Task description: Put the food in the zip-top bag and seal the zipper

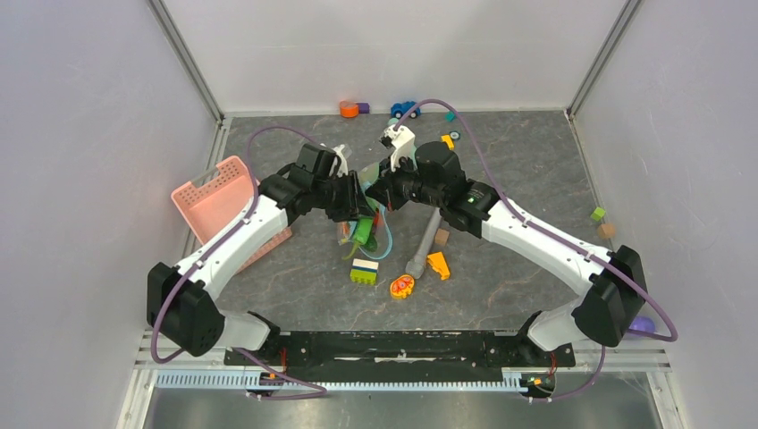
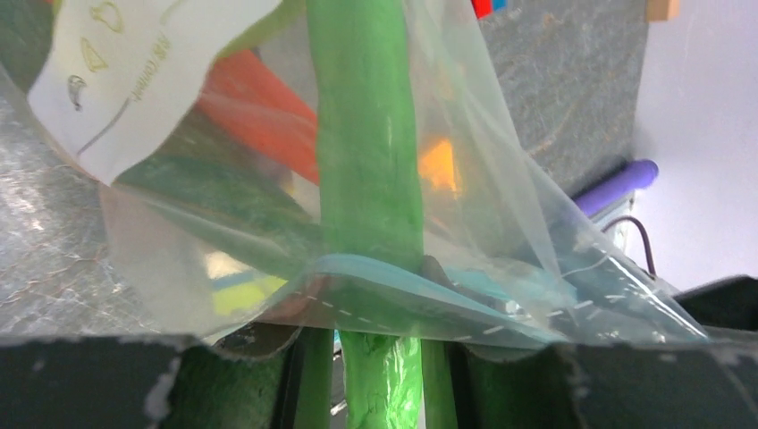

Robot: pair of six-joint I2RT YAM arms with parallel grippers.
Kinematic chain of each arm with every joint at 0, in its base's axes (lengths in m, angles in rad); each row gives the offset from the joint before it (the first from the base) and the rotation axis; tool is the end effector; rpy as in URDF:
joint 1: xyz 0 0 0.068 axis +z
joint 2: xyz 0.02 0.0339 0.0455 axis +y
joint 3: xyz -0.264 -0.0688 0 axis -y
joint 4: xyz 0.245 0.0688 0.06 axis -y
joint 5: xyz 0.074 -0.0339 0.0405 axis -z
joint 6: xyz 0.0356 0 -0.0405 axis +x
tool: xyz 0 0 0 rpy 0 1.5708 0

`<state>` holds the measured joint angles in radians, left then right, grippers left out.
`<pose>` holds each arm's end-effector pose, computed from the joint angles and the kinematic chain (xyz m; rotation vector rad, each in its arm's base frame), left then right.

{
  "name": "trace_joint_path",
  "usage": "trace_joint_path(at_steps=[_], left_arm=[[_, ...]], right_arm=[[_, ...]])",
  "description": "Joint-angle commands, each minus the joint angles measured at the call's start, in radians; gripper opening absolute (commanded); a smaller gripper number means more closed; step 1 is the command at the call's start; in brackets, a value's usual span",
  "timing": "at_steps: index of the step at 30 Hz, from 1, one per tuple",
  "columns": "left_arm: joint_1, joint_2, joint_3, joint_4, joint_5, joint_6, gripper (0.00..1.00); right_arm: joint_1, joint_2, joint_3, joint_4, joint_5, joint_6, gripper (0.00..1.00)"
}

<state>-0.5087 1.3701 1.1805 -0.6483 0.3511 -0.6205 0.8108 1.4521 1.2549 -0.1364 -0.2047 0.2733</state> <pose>0.2483 -0.1525 0.3051 0.0309 2.5606 -0.9075 0.2315 0.2540 0.3508 -0.6729 1.8920 0.9116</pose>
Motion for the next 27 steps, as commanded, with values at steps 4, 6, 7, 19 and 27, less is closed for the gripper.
trace_joint_path(at_steps=[4, 6, 7, 19, 27], left_arm=[[-0.069, -0.017, 0.008, 0.1, -0.257, -0.078, 0.37], [-0.087, 0.001, 0.027, 0.111, -0.265, -0.067, 0.37], [-0.089, 0.009, 0.037, 0.111, -0.279, -0.069, 0.38], [-0.093, 0.113, 0.036, 0.272, -0.326, -0.156, 0.38], [-0.104, 0.085, 0.006, 0.25, -0.302, -0.131, 0.57]], right_arm=[[-0.001, -0.031, -0.021, 0.122, 0.008, 0.142, 0.0], [-0.001, -0.034, -0.024, 0.123, 0.008, 0.153, 0.0], [-0.001, -0.036, -0.029, 0.124, 0.008, 0.157, 0.0], [-0.001, -0.068, -0.105, 0.178, -0.018, 0.204, 0.0], [-0.002, -0.053, -0.075, 0.145, 0.036, 0.177, 0.0]])
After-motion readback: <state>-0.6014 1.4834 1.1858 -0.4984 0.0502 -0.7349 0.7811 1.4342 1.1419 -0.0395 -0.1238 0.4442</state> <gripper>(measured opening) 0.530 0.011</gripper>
